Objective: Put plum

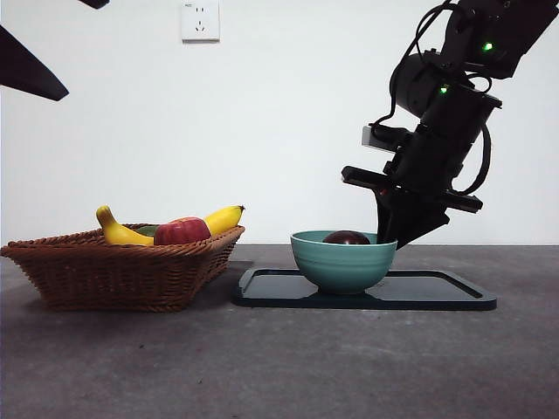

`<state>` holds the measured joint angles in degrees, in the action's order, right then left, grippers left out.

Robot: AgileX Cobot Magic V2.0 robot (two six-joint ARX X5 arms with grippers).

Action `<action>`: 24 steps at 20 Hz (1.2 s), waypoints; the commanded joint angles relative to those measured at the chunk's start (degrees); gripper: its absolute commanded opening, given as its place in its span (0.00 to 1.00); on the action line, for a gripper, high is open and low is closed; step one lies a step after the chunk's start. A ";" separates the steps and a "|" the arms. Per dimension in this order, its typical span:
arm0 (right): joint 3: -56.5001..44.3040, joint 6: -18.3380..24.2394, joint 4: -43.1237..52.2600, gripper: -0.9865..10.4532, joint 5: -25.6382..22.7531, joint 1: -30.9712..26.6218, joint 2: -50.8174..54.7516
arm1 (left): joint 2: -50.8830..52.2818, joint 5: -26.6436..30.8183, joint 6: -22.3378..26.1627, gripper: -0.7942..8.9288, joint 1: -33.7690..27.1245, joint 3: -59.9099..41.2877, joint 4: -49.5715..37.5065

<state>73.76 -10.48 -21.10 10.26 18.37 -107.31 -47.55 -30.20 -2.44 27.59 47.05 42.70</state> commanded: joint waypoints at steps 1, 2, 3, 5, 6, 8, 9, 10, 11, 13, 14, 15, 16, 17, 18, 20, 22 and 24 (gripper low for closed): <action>1.29 -0.07 0.26 0.12 0.09 0.26 -0.90 | -0.26 -0.28 0.46 0.49 0.22 0.46 -0.26; 1.29 -0.76 0.09 0.17 0.17 0.26 -0.90 | -0.26 -0.28 0.46 0.49 0.22 0.46 -0.26; 1.29 -1.64 0.07 0.23 0.17 0.24 -0.90 | -0.26 -0.26 0.46 0.49 0.22 0.46 -0.28; 1.53 -2.86 -0.96 0.28 0.15 0.24 -0.46 | -0.26 -0.26 0.46 0.49 0.22 0.46 -0.28; 1.92 -2.86 -1.95 0.28 0.15 0.22 0.07 | -0.26 -0.28 0.44 0.49 0.22 0.46 -0.28; 2.56 -2.73 -4.02 0.28 0.04 0.22 2.38 | -0.26 -0.28 0.44 0.49 0.22 0.46 -0.28; 2.64 -2.64 -4.70 0.28 -0.07 0.24 4.00 | -0.26 -0.28 0.44 0.49 0.22 0.46 -0.31; 2.80 -2.62 -5.86 0.28 -0.07 0.24 6.23 | -0.26 -0.28 0.44 0.49 0.22 0.46 -0.31; 2.80 -2.62 -6.78 0.28 -0.04 0.24 8.39 | -0.26 -0.26 0.44 0.49 0.22 0.46 -0.28; 2.80 -2.36 -9.44 0.28 0.20 0.26 13.81 | -0.26 -0.28 0.44 0.49 0.22 0.46 -0.28; 2.80 -1.92 -10.95 0.28 0.26 0.28 16.79 | -0.26 -0.28 0.44 0.49 0.22 0.46 -0.33; 2.80 -1.44 -12.26 0.28 0.28 0.52 19.74 | -0.26 -0.28 0.44 0.49 0.22 0.46 -0.48; 2.80 -0.57 -13.62 0.28 0.28 0.83 22.86 | -0.26 -0.28 0.44 0.49 0.22 0.46 -0.57; 2.80 0.37 -14.99 0.28 0.22 1.14 25.92 | -0.26 -0.28 0.44 0.49 0.22 0.46 -0.57; 2.80 1.16 -16.76 0.28 0.17 1.57 29.27 | -0.26 -0.28 0.44 0.49 0.22 0.46 -0.57; 2.78 2.08 -20.31 0.28 0.22 2.67 34.58 | -0.26 -0.28 0.44 0.49 0.22 0.46 -0.52; 2.73 3.06 -24.04 0.28 0.15 3.87 39.08 | -0.26 -0.26 0.44 0.49 0.22 0.46 -0.55; 2.38 3.08 -27.02 0.28 0.13 4.96 42.82 | -0.26 -0.28 0.44 0.49 0.22 0.46 -0.66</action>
<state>75.40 -8.25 -48.29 10.46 22.96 -64.18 -47.55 -30.20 -2.44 27.59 47.05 42.61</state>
